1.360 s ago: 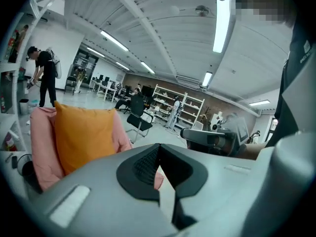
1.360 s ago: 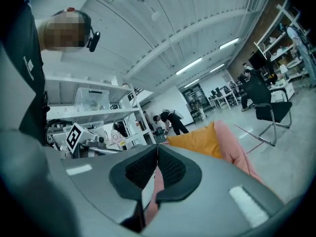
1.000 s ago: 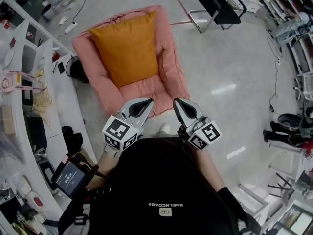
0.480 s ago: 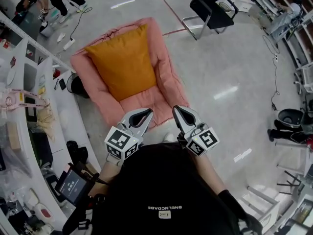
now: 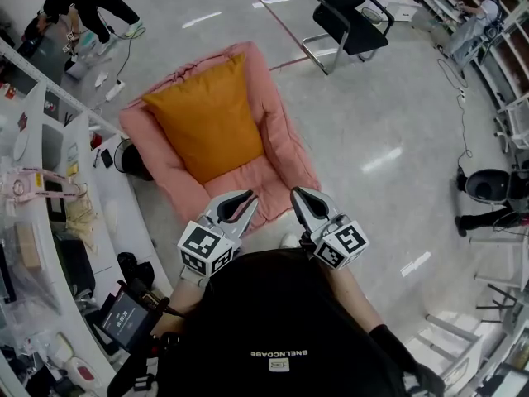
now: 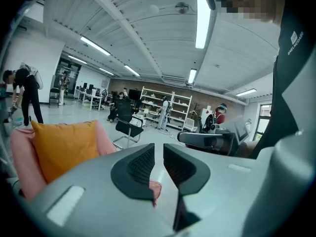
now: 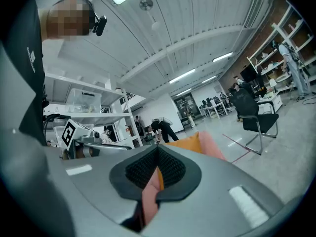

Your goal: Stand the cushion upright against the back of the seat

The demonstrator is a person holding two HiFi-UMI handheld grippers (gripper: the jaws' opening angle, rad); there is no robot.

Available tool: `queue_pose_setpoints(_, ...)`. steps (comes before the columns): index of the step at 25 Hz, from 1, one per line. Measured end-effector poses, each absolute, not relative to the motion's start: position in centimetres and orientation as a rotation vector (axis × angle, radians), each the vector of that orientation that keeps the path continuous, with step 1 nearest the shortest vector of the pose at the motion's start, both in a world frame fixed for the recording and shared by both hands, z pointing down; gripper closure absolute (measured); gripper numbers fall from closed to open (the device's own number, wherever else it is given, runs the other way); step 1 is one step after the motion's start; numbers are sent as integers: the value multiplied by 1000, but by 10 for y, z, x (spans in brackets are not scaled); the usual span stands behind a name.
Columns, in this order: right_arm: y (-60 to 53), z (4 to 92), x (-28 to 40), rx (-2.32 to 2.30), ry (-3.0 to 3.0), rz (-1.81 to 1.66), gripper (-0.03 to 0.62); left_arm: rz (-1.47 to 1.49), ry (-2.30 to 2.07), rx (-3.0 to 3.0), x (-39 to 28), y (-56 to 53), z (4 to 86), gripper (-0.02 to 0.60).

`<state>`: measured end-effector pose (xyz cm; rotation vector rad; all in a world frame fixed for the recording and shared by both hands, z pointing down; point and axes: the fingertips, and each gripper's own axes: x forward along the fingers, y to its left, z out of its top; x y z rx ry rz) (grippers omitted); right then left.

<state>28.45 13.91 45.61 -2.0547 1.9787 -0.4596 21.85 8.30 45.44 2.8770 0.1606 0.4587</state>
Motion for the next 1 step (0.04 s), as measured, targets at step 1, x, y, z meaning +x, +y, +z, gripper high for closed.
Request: queue_pose_setpoints(1,141,456,284,-2058,1978,-463,591,460,166,2875,219,85,455,518)
